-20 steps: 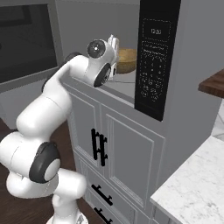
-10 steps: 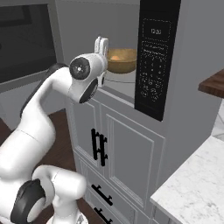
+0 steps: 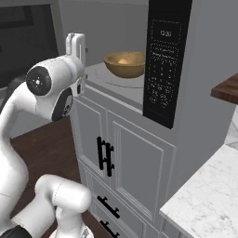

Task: Pick the squash from the sink and place it in the bowl. Then pick the bowl and place it in the microwave. Then close the microwave door and press the start button.

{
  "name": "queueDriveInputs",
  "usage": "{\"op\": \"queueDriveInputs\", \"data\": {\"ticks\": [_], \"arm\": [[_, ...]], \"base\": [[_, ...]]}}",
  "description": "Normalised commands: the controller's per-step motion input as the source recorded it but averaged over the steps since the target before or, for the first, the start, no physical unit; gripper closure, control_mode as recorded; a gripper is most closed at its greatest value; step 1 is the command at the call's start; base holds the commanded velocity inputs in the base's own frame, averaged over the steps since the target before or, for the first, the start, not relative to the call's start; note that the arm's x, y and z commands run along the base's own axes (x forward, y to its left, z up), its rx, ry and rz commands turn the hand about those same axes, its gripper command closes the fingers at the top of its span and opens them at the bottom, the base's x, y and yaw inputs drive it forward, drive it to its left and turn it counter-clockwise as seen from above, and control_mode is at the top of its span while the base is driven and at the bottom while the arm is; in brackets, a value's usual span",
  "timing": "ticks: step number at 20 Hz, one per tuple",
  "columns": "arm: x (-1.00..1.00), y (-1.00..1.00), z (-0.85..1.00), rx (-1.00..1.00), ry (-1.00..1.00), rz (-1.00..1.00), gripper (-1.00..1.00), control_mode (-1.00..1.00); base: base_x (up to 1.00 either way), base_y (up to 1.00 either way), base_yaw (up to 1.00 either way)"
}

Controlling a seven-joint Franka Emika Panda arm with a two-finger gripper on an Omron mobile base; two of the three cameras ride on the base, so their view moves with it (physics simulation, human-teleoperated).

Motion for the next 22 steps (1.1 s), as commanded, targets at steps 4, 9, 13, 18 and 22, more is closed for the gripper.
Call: {"op": "queueDriveInputs", "data": {"ticks": [4,9,13,18,22], "arm": [[-1.00,0.68,0.09,0.00,0.00,0.00,-1.00,-1.00],[-1.00,0.51,0.06,0.00,0.09,0.00,-1.00,-1.00],[-1.00,0.56,-0.07,0.00,0.05,0.00,-1.00,-1.00],[-1.00,0.69,-0.26,0.00,0.03,0.00,-1.00,-1.00],[-1.00,0.74,-0.33,0.00,0.05,0.00,-1.00,-1.00]], "base": [[0.00,0.00,0.00],[0.00,0.00,0.00],[0.00,0.00,0.00],[0.00,0.00,0.00],[0.00,0.00,0.00]]}}
